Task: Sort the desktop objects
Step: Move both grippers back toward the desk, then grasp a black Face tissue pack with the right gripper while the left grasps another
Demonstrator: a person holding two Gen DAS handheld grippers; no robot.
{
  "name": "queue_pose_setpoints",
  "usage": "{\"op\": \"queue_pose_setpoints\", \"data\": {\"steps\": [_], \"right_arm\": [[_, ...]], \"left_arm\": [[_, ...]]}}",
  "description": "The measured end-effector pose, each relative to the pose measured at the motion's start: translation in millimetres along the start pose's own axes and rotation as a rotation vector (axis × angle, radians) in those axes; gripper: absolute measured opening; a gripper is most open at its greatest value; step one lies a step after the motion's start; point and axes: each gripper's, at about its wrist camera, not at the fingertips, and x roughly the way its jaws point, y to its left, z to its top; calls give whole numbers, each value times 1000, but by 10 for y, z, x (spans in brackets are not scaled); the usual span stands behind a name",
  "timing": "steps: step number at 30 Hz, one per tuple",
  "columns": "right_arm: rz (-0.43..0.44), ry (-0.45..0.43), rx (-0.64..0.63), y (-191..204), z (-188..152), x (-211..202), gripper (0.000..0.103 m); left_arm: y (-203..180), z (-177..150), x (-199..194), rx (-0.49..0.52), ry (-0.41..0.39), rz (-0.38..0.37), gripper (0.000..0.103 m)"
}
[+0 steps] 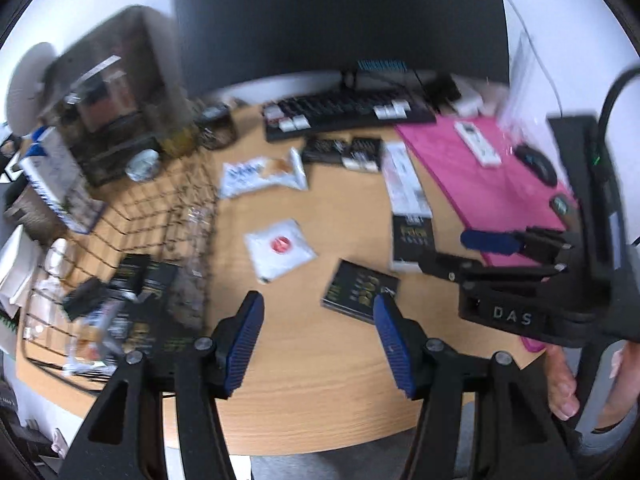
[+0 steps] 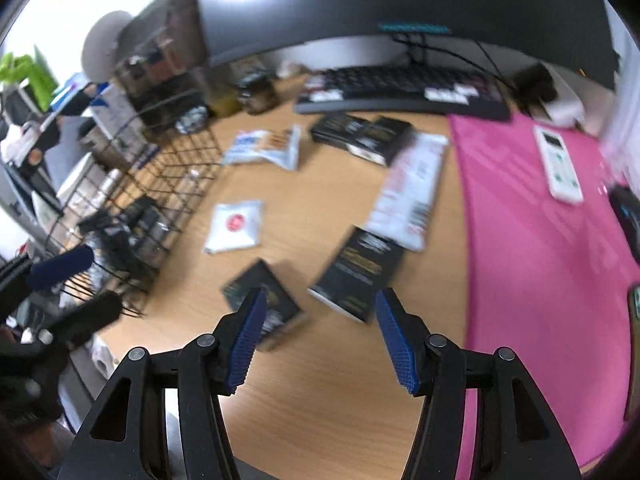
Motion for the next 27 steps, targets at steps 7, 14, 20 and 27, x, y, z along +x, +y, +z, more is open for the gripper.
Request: {"op": "queue_pose_setpoints", "data": {"steps": [7, 14, 20, 27], "right_arm": [[5, 51, 28, -175, 3, 262, 57], [-6, 55, 62, -192, 210, 449, 57], [-47, 91, 51, -111, 317, 725, 58], [-99, 78, -20, -14, 257, 698, 48]], "left_arm": [[-97, -28, 518, -5, 125, 3, 63], [-5, 10, 694, -32, 155, -1, 63], [84, 9, 764, -40, 176, -6, 63], [186, 7, 824, -60, 191, 7, 63]]}}
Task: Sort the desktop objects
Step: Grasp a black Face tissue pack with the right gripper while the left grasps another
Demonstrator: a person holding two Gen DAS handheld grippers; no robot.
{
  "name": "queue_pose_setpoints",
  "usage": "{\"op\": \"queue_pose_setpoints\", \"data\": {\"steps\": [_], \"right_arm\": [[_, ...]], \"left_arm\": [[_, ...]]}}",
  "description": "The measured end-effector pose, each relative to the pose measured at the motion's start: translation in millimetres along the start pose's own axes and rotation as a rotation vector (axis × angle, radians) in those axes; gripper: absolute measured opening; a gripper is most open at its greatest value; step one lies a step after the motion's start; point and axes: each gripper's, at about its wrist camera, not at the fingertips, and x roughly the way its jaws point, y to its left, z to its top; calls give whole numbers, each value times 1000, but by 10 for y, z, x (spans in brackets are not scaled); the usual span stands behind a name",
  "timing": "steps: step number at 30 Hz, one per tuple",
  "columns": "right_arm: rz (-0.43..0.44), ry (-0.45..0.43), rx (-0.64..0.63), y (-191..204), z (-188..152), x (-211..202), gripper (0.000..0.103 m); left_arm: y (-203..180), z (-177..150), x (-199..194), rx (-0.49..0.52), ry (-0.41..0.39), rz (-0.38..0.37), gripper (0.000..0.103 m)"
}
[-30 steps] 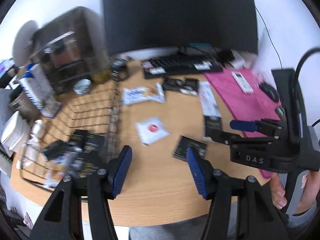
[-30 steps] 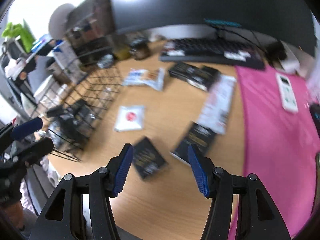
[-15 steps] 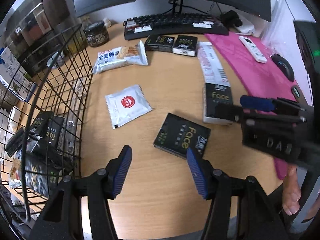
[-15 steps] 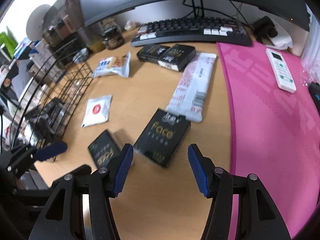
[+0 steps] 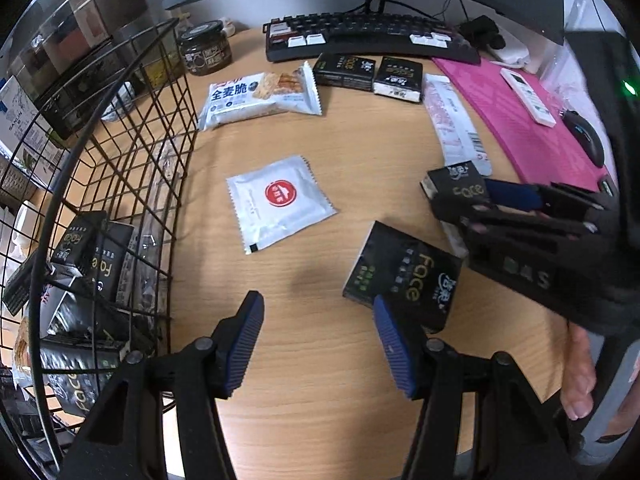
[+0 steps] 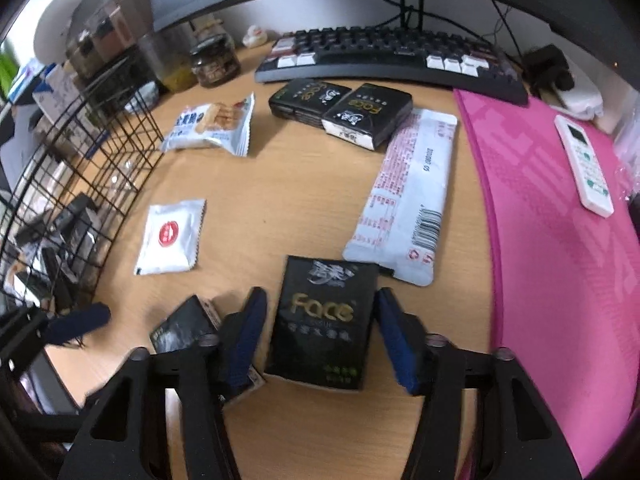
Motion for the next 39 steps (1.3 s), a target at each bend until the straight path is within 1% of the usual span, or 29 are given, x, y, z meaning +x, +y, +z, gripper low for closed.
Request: {"op": "queue_pose_setpoints", "data": {"steps": [5, 8, 16, 19, 23, 26, 29, 33, 39], "right_arm": [[15, 3, -10, -49, -174, -129, 48], [20, 1, -40, -15, -268, -217, 48], [73, 29, -121, 269, -505, -272, 48], [67, 28, -135, 317, -561, -302, 48], [63, -3, -86, 160, -511, -427, 48], [51, -27, -38, -39, -471, -521, 48], [45, -27, 3, -193, -453, -521, 48], [48, -26, 14, -248, -472, -514, 48], [41, -30, 48, -410, -530, -541, 48]], "left_arm": [[-1, 0, 26, 1, 3, 22, 63], [-3, -2, 55, 2, 12, 32, 63], [43, 40, 92, -12, 11, 63, 63], [73, 42, 75, -12, 8, 62, 63], [116, 44, -7, -26, -13, 49, 63], [95, 52, -91, -31, -41, 3, 63], [-3, 54, -124, -8, -58, -18, 63], [-145, 72, -97, 21, -51, -42, 63], [-333, 103, 54, 50, -26, -47, 64]]}}
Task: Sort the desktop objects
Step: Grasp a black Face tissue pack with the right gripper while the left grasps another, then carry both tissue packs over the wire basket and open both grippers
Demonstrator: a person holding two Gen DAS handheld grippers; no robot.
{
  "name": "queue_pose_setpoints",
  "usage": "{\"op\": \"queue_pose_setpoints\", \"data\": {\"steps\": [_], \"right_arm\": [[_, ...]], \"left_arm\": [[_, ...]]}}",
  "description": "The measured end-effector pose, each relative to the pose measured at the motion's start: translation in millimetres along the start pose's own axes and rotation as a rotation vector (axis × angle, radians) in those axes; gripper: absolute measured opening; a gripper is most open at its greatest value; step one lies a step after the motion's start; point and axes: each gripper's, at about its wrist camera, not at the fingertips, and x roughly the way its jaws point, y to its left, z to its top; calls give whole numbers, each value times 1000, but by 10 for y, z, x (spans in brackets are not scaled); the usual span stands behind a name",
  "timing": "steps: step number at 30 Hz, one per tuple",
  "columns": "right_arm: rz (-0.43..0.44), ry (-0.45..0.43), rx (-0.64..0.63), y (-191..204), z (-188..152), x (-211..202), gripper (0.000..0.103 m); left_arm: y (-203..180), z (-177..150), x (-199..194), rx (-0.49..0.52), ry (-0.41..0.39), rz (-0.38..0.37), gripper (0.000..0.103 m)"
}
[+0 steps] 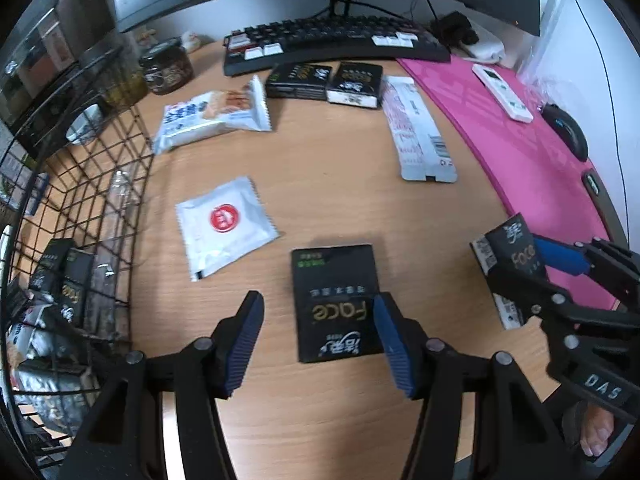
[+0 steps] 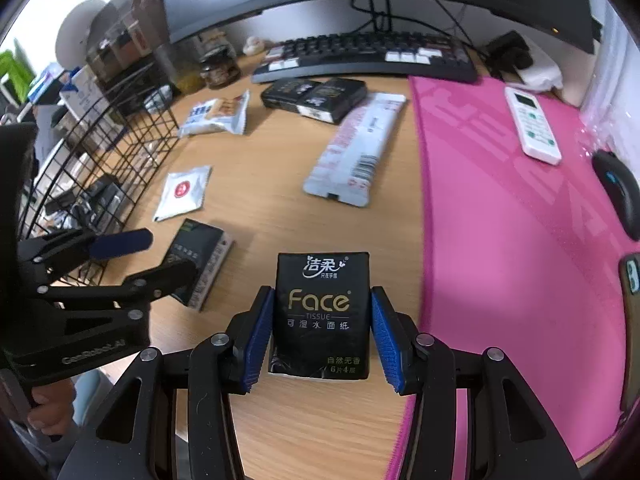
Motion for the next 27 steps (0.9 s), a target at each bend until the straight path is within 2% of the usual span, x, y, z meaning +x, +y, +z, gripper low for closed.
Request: {"op": "queue_pose_setpoints", "data": {"steps": [8, 15, 17, 20, 27], "right_arm": [[-8, 2, 31, -138, -35, 3, 48], [-13, 7, 37, -152, -45, 35, 48], [-11, 8, 38, -145, -48, 40, 48], [-8, 8, 34, -128, -51, 41, 48], [-5, 6, 31, -109, -56, 32, 48]], "left_arm": [[-77, 33, 149, 23, 30, 2, 65], [-94, 33, 146, 26, 24, -4, 65], [-83, 30, 140, 23, 21, -3, 63], [-70, 29, 136, 23, 18, 0, 54], [-110, 14, 103, 52, 4, -2, 52]]}}
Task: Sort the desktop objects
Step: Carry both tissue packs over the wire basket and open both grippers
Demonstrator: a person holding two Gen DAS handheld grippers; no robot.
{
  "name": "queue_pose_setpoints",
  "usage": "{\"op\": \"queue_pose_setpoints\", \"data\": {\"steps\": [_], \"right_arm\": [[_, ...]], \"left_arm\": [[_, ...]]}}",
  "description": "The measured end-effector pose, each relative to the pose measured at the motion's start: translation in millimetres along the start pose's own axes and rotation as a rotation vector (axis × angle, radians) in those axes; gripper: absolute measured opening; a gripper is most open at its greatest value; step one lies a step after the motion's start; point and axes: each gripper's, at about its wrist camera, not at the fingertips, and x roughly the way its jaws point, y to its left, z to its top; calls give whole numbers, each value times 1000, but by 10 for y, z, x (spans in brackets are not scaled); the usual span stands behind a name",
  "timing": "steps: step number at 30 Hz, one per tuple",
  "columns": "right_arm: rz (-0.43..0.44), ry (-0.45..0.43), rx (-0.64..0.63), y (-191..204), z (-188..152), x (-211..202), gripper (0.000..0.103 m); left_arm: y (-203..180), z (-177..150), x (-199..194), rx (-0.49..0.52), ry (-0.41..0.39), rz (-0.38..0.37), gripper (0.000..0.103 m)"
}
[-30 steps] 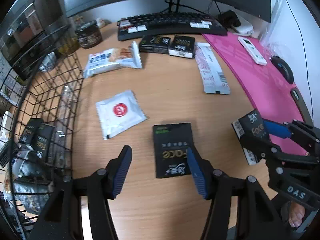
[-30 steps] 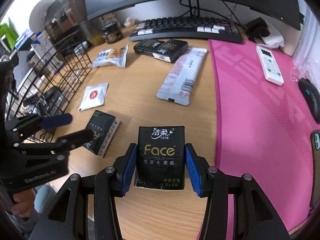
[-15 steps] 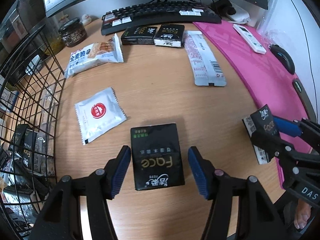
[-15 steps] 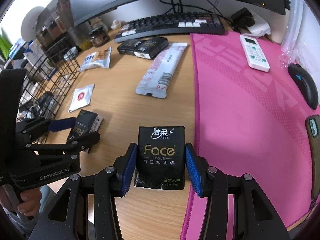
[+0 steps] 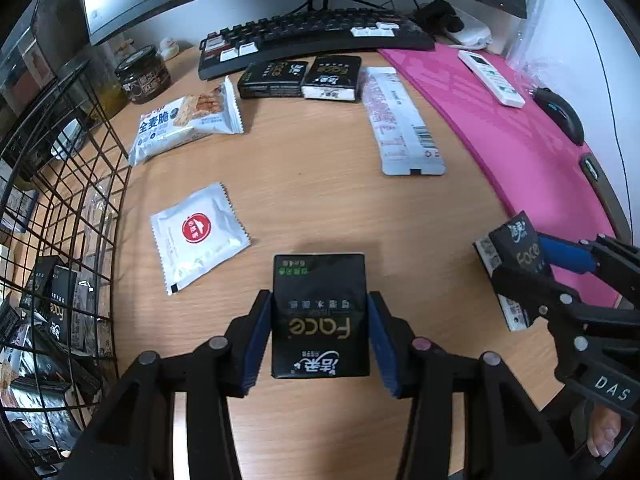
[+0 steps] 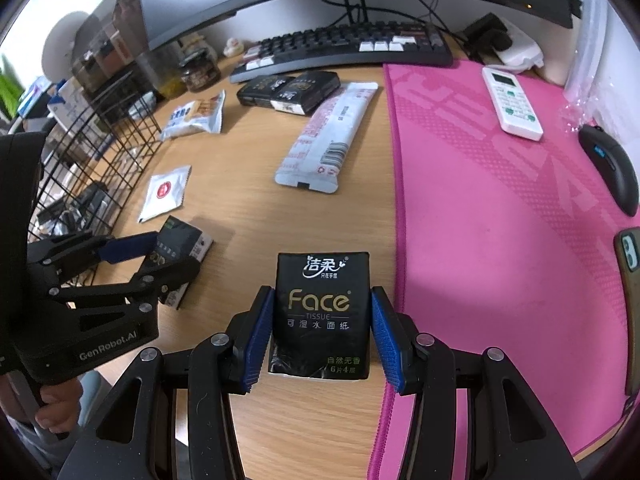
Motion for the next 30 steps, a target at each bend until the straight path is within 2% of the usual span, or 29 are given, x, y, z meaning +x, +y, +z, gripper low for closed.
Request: {"op": "queue_pose_setpoints", "data": {"steps": [5, 9, 13, 18, 23, 30], "right_arm": [[6, -14, 0, 24, 20, -70, 48], [16, -43, -12, 117, 85, -204, 48], [45, -79, -56, 376, 187, -364, 48], [90, -141, -157, 919, 393, -591, 48], [124, -180, -266, 1568, 567, -695, 48], [213, -155, -393, 2399, 685, -496, 48]], "left_arm": [[-11, 18, -218, 6, -52, 3, 52], [61, 25, -619, -7, -146, 1, 52], [207, 20, -1025, -41, -236, 10, 52], [548, -64, -1403, -115, -312, 30, 52], [1046, -203, -1570, -224, -337, 74, 52], [1786, -475, -1674, -377, -343, 143, 52]]}}
